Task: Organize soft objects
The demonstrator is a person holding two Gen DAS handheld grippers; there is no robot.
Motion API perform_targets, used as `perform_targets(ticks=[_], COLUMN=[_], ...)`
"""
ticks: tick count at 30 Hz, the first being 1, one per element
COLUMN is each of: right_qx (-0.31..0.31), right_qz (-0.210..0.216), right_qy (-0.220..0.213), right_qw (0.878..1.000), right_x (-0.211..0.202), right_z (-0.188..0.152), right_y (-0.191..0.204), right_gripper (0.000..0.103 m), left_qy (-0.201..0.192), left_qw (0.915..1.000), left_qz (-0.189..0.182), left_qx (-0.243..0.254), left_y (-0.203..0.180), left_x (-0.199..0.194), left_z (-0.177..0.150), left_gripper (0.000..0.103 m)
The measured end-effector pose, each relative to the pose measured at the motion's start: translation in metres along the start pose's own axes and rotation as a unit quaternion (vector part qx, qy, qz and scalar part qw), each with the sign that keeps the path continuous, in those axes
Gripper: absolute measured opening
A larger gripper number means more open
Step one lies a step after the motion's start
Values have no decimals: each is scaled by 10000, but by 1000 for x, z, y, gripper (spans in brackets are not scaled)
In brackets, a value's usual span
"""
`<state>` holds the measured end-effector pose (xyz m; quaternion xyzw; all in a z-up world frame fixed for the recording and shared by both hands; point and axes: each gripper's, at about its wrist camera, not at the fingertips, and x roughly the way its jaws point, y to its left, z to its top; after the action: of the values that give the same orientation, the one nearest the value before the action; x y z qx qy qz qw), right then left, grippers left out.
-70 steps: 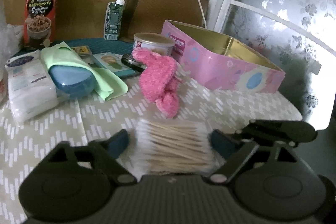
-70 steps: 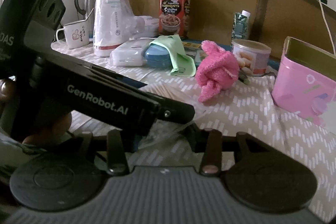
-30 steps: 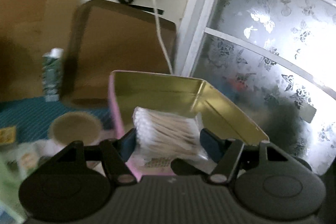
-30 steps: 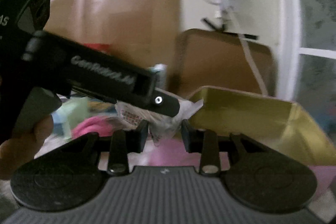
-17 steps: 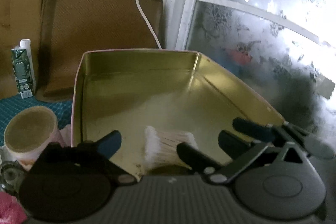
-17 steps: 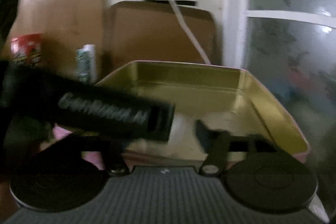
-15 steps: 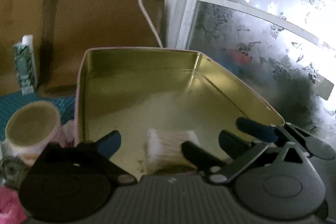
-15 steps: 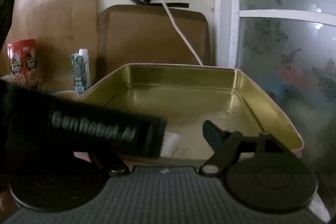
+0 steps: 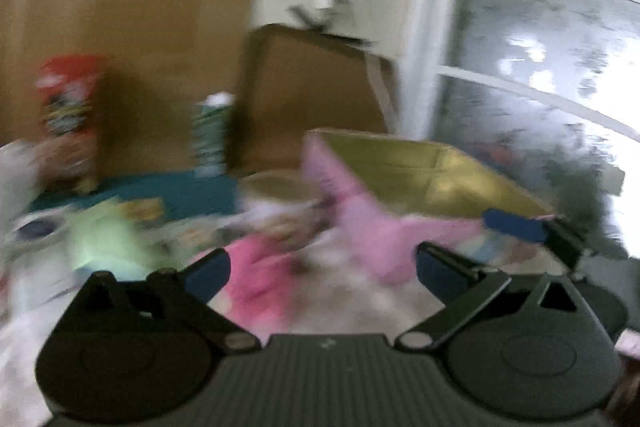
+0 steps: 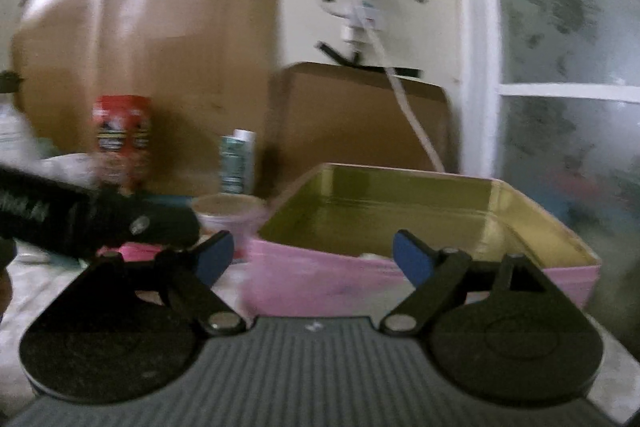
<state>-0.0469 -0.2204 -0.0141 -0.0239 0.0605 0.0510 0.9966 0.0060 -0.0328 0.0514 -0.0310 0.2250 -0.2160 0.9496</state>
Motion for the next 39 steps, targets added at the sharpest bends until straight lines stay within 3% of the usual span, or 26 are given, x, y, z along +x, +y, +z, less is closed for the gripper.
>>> perform_targets(ticks=[4,6,8,9,13,18,22,24,28,30,31,33,39], right_qx=[-345,-491,-674,-757,-997,-1218,-1013,-910,-1001,-1147,-1227,-1513,-1668], right_qz=[422,631,843,953,1343,1290,1233,1268,1308,1237,1218,1055,1026], right_qy=[61,107,218,312,780,1115,1190,1197,1232,1182,1109,891,645], right_qw=[9985,9967,9939,9921,9828,9778,9800,9805,9786,9786,9787,9788,9785], right_x=[3,5,8,12,23,36,55,66,91,97,97,91,73], right_z=[-1,0,0,0,-5,-9,3,9,10,6,5,2,-2], right_y=[30,43,56,62,86,105,106,108,121,126,127,130,123], right_gripper=[87,86,77,67,31,33,70,79,84,79,62,39,37], left_qy=[105,224,350,388,526,528,415,396,397,399,404,427,465], left_qw=[9978,9939,9871,9846,9799,9790,9779,9775,9778,9782,9782,9780,9779], left_qz=[526,985,1507,1639,1656,1546,1503,1483,1488,1485,1480,1469,1486], left_qx=[-397,-446,-421,-470,-976,-1216,-1390,-1449,-1422,-1397,-1399,-1420,-1397], left_y=[44,60,71,76,98,104,107,109,108,108,108,108,109], left_x=[-23,-28,-28,-27,-26,-28,-31,-32,-33,-33,-33,-32,-29], left_z=[-19,-25,-30,-31,-33,-36,-39,-39,-39,-40,-39,-39,-38], left_gripper=[103,103,102,102,98,96,97,97,97,97,97,98,99])
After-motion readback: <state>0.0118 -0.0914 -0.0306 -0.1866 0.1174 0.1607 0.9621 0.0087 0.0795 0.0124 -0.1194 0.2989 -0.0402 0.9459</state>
